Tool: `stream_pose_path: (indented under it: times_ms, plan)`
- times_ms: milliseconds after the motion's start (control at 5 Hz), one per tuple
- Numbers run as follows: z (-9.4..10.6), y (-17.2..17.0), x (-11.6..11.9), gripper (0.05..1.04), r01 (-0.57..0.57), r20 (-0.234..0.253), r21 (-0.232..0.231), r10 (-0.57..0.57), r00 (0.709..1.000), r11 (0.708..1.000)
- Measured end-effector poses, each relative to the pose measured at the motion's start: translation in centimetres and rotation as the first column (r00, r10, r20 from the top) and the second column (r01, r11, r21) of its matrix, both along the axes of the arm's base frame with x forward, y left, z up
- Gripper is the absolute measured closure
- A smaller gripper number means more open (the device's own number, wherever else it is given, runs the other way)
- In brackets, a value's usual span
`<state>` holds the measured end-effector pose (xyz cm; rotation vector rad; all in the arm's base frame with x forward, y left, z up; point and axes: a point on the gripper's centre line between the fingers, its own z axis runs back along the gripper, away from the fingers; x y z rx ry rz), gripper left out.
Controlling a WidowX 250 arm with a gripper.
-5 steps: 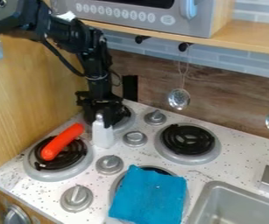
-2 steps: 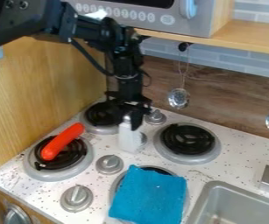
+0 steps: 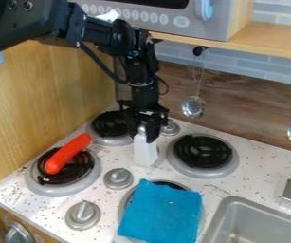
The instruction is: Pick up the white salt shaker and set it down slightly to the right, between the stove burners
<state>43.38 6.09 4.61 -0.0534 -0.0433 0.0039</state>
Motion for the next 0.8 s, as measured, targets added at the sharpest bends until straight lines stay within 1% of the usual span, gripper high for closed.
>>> stream_pose_path:
  times_ms: [200, 400, 600, 800]
  plan:
    - [0.1, -0.5, 0.2, 0.484, 0.013, 0.013, -0.008, -0.013, 1.0, 1.0]
    - [2.8, -2.3, 0.5, 0.484, 0.052, 0.09, 0.006, -0.053, 0.995, 0.999]
    - [3.3, -3.4, -0.8, 0.484, 0.07, 0.092, 0.013, -0.071, 0.993, 0.997]
    - [8.0, -3.6, -2.4, 0.484, 0.055, 0.21, 0.023, -0.059, 0.976, 0.998]
